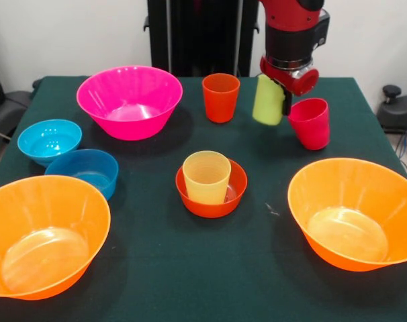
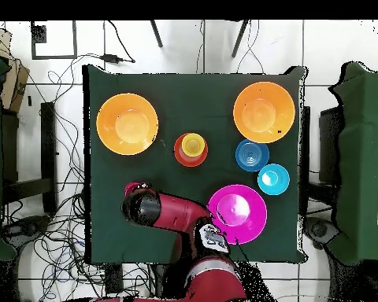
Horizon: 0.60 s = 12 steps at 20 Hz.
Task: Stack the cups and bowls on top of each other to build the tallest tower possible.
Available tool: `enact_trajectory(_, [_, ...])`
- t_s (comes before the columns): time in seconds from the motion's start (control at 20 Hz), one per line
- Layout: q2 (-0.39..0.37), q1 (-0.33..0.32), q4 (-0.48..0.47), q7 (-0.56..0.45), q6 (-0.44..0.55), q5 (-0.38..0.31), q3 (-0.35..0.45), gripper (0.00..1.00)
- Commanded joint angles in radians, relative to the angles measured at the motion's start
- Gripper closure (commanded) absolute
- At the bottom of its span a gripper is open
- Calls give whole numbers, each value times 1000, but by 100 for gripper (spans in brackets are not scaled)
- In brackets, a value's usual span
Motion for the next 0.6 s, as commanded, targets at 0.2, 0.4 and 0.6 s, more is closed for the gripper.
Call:
enact_trajectory(0.2, [102,32,-36,76,-65,-22,35,100])
enact_trajectory(0.4, [98,39,-35,79,-60,-19,33,100])
enact_trajectory(0.6, [99,38,-38,76,-59,-19,33,100])
